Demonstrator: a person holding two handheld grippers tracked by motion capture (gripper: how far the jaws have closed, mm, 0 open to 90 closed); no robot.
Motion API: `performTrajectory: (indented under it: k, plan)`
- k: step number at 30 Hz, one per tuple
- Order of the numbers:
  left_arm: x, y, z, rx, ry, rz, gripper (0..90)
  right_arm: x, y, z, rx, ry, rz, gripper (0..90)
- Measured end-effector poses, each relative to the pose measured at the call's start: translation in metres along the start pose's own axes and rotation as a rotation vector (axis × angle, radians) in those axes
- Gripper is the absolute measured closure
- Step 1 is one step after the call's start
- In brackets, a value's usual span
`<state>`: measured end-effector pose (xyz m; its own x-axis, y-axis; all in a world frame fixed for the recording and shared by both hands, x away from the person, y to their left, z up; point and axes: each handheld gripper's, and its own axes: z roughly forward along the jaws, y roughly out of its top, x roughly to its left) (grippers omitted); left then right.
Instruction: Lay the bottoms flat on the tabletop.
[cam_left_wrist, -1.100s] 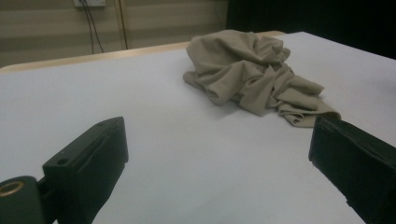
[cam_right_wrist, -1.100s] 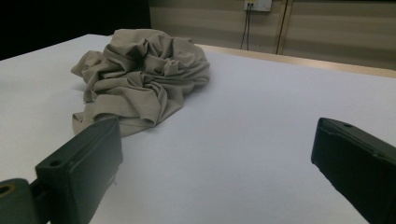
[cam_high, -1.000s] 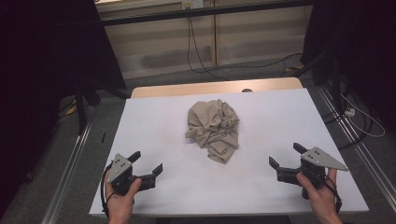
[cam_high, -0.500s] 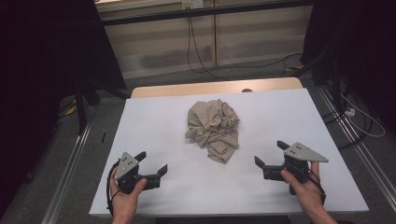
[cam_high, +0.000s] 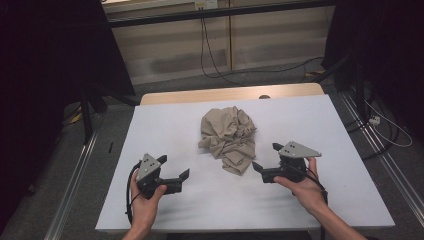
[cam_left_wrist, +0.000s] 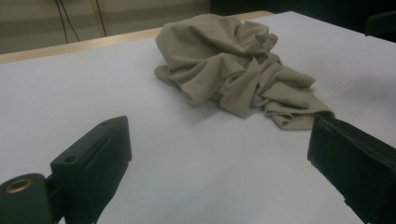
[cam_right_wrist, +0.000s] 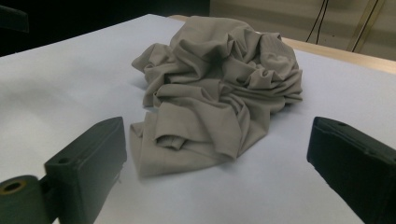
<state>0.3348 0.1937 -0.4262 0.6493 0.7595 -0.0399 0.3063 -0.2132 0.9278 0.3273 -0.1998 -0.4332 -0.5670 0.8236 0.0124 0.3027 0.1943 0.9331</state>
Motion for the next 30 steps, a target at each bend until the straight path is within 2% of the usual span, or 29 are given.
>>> performTrajectory:
  k: [4,5,9,10,13,17,20,23,27,30]
  plan:
    - [0.003,0.007,0.012,0.009,0.009,0.006,6.3,-0.002,0.007,0.009,0.009,-0.01,-0.004,5.2]
    - [0.004,0.009,0.016,0.008,0.009,-0.006,6.3,-0.003,0.014,0.016,0.023,-0.02,-0.02,6.9]
    - [0.006,0.015,0.032,0.014,0.016,-0.007,6.3,-0.006,0.022,0.028,0.066,-0.013,-0.019,7.1]
    - [0.007,0.017,0.036,0.021,0.013,0.0,6.2,-0.007,0.026,0.036,0.103,-0.003,-0.027,6.8]
    - [0.009,0.022,0.044,0.017,0.008,-0.001,6.2,-0.009,0.03,0.044,0.111,0.005,-0.029,7.6]
    - [0.012,0.031,0.052,-0.002,0.01,-0.015,6.8,-0.014,0.039,0.058,0.139,0.043,0.001,6.1]
    - [0.015,0.037,0.061,0.04,0.007,-0.03,7.8,-0.015,0.046,0.07,0.146,0.061,0.006,5.9]
    - [0.016,0.044,0.07,0.061,0.018,-0.017,8.1,-0.012,0.051,0.082,0.162,0.065,-0.024,9.5]
    - [0.018,0.052,0.08,0.062,0.0,-0.034,11.8,-0.012,0.06,0.097,0.158,0.082,-0.034,8.7]
    - [0.019,0.057,0.09,0.077,-0.007,-0.034,11.1,-0.013,0.066,0.11,0.17,0.08,-0.035,8.4]
